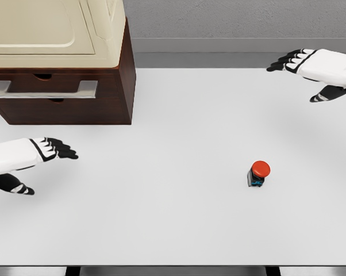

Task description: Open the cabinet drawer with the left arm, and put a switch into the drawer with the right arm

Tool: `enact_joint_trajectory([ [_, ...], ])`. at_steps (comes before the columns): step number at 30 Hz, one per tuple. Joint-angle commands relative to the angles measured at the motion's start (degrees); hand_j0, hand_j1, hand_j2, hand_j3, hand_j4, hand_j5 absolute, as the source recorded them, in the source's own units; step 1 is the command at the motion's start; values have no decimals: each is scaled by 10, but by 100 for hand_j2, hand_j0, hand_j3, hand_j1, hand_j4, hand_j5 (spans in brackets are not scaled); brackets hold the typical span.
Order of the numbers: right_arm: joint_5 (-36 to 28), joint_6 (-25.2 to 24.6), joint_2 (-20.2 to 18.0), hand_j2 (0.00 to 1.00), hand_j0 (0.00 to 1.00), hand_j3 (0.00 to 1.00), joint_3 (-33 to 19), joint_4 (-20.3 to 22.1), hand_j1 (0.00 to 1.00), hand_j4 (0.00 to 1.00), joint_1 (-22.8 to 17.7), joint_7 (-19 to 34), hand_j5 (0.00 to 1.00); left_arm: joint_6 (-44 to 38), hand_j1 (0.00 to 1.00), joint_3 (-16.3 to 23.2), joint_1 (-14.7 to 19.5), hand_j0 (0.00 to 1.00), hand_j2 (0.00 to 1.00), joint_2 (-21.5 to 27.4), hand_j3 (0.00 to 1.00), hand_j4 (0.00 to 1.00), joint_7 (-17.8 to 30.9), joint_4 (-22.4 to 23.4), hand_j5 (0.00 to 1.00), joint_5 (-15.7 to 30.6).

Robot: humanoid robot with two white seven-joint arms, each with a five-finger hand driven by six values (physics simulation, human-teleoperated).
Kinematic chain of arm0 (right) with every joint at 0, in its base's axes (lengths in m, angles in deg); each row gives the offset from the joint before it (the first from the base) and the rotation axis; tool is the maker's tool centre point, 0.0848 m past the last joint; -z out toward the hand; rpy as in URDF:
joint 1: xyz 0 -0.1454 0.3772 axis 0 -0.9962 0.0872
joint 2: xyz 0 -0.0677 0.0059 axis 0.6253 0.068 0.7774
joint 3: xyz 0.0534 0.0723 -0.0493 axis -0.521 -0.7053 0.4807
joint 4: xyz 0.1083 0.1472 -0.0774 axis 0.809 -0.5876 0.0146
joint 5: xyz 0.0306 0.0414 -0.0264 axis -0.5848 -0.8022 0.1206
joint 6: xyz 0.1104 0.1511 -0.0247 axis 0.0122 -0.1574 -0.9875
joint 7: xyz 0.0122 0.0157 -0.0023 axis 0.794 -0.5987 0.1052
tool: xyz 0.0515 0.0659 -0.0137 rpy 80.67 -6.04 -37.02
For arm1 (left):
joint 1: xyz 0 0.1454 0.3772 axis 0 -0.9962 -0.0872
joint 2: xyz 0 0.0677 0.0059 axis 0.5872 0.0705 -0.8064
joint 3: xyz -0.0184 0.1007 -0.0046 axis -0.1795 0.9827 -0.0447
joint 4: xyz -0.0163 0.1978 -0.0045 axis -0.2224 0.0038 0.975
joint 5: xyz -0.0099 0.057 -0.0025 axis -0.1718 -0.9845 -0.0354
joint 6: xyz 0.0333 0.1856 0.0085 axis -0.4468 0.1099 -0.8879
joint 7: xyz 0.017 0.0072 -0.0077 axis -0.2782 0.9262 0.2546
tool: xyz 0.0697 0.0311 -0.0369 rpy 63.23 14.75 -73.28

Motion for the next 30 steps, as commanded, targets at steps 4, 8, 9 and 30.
enact_joint_trajectory([
  [4,-2,-2,-8,100,100,100,-1,16,100,100,-2,0,100,-1,100,4,10,100,100,-1,100,100,6,-3,100,4],
  [8,-7,-2,-10,100,100,100,-9,3,100,100,2,0,100,-1,100,138,123,100,100,4,100,100,2,-2,100,44],
  [9,-9,-2,-31,100,100,100,-2,1,100,100,-3,0,100,-1,100,157,137,100,100,5,100,100,8,-2,100,70],
  [30,-4,-2,-108,100,100,100,214,192,100,100,-4,0,100,-259,100,158,288,100,100,70,100,100,74,23,100,253],
])
